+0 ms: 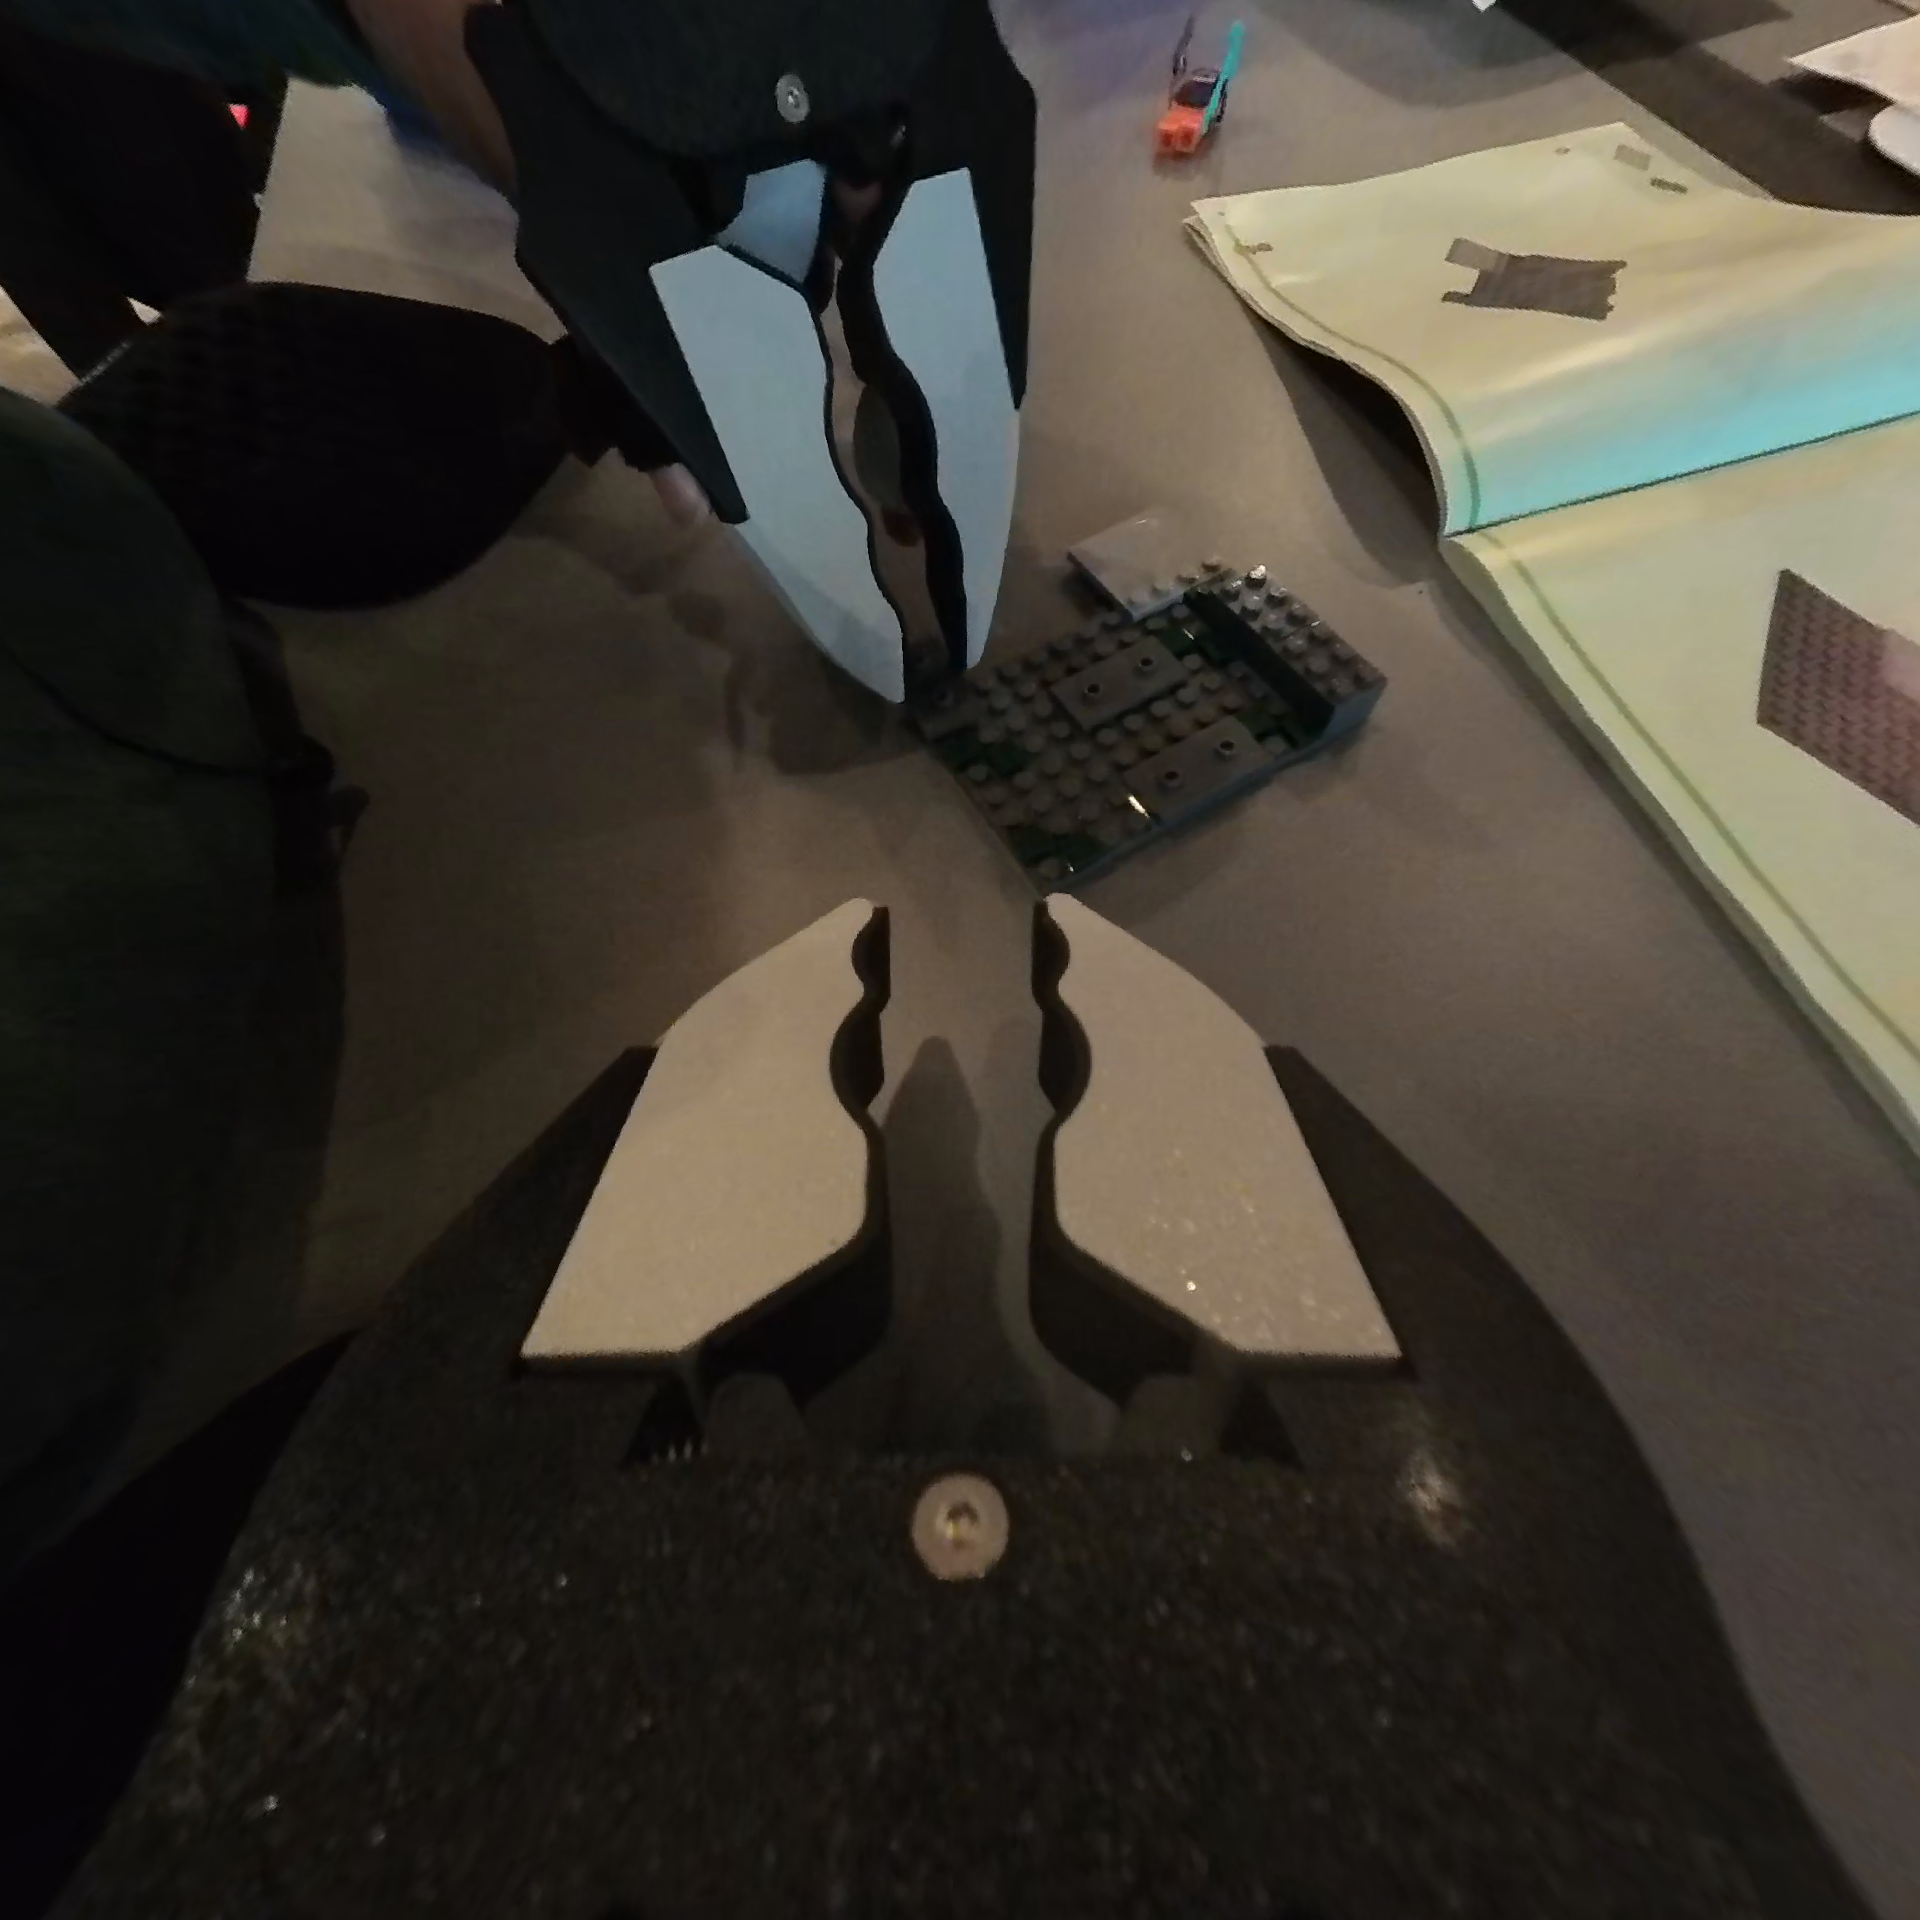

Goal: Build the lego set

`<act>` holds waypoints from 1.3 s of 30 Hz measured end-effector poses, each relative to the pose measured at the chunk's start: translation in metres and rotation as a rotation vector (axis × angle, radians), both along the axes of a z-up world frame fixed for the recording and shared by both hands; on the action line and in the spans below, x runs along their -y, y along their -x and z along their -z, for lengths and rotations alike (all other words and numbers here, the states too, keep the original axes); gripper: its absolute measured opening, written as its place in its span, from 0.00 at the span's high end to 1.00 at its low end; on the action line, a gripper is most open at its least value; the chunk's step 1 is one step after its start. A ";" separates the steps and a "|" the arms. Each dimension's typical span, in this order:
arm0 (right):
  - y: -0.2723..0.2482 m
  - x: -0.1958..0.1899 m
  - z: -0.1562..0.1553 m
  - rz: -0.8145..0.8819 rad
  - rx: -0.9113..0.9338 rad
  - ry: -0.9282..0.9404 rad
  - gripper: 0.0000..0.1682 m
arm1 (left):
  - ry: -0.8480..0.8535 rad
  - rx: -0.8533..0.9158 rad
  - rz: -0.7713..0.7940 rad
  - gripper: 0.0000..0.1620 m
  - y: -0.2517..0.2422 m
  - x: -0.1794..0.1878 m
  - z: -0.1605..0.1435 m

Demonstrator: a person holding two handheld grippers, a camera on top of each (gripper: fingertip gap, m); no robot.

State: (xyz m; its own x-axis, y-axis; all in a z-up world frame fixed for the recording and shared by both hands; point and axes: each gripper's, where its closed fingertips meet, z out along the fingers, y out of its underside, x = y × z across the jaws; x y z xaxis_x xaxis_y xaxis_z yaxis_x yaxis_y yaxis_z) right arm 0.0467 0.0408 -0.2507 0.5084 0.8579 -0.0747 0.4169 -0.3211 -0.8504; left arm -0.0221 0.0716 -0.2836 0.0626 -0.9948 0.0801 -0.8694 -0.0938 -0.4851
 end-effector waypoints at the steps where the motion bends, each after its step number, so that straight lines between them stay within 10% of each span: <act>1: 0.000 0.000 0.000 0.000 -0.002 0.001 0.85 | -0.002 0.001 -0.002 0.90 0.000 0.000 0.000; 39: 0.053 -0.026 0.018 -0.269 0.169 -0.100 0.86 | 0.027 -0.011 -0.080 0.90 0.000 0.000 0.001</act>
